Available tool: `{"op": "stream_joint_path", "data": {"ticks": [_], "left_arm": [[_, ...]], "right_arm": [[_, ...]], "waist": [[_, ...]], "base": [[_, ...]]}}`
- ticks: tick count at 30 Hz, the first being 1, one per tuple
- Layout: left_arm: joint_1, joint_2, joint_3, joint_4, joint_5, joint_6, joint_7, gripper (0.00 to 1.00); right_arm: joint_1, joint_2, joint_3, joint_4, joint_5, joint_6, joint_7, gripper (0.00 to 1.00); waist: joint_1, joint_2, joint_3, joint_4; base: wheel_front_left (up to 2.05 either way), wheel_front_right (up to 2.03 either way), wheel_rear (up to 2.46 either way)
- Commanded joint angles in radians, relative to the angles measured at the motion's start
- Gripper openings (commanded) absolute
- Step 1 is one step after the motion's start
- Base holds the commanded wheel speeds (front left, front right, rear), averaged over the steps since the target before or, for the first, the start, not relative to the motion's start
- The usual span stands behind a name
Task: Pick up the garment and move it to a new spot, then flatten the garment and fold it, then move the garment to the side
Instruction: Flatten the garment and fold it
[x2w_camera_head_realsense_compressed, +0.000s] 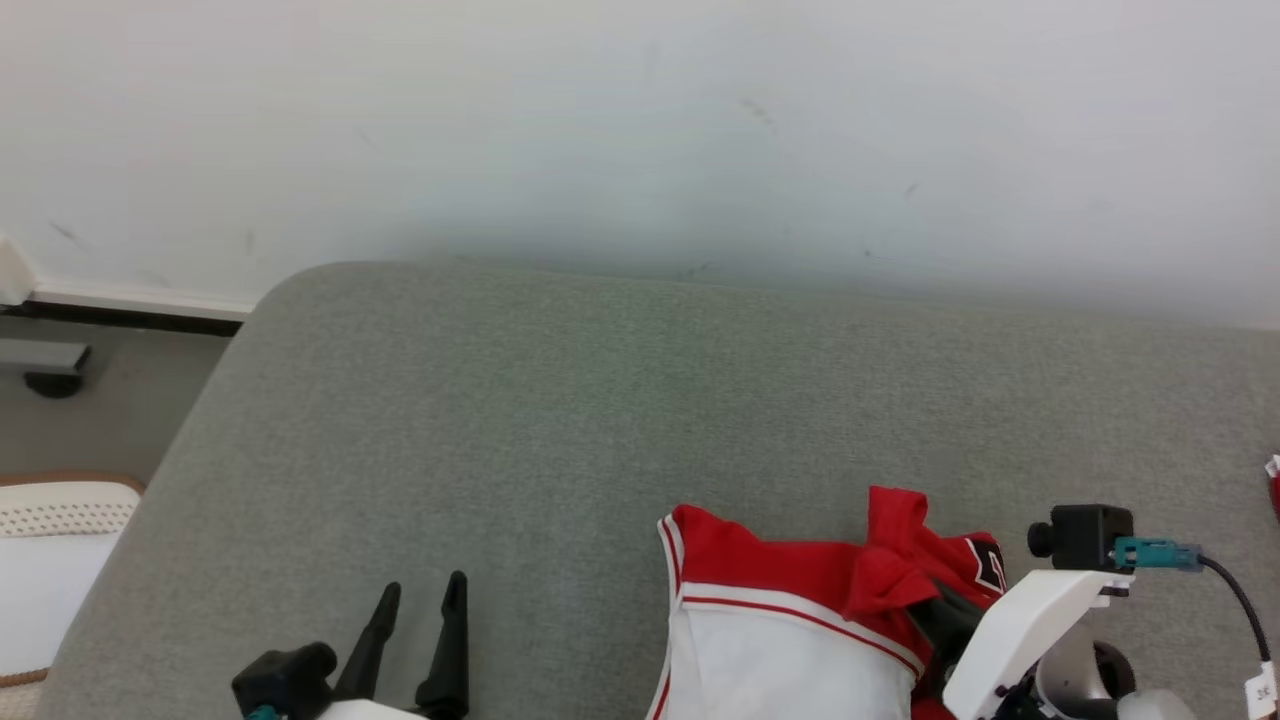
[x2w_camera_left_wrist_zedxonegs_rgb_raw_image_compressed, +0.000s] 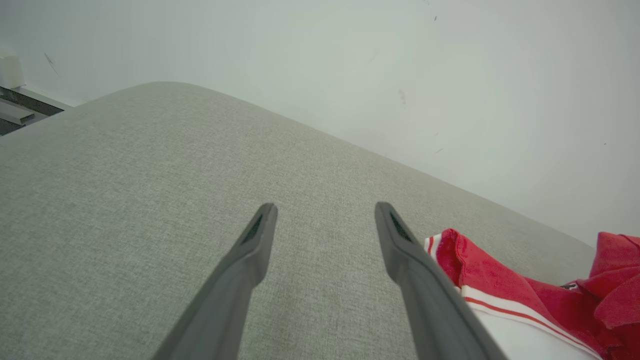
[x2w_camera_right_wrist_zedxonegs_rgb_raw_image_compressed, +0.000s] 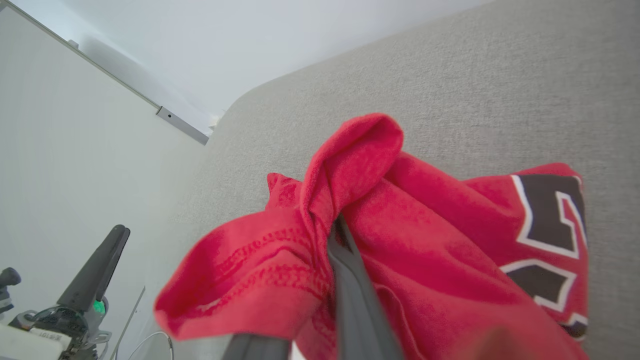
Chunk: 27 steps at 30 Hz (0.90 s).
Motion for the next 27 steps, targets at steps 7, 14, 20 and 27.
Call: {"op": "stream_joint_path", "data": {"ticks": [7,14,20,27], "left_arm": [[-0.010,-0.004,-0.004,0.023,0.007,-0.009,-0.001,1.00],[-0.014,-0.005,-0.001,0.024,0.009,-0.008,-0.001,1.00],[-0.018,-0.007,0.003,0.030,0.008,-0.008,-0.001,1.00],[-0.013,-0.009,0.009,0.032,0.002,-0.004,-0.001,1.00]], "right_arm": [[-0.070,0.000,0.165,0.169,0.083,-0.002,-0.124,0.00],[-0.130,0.000,0.279,0.285,0.143,-0.001,-0.193,0.00],[-0.197,0.000,0.372,0.396,0.210,-0.001,-0.256,0.36],[-0.250,0.000,0.475,0.433,0.278,-0.001,-0.287,1.00]], "waist": [[0.0000,0.0000,-0.005,0.082],[0.0000,0.0000,-0.001,0.104],[0.0000,0.0000,0.009,0.103],[0.0000,0.0000,0.008,0.071]], "base": [[0.00,0.00,0.00],[0.00,0.00,0.00],[0.00,0.00,0.00],[0.00,0.00,0.00]]}}
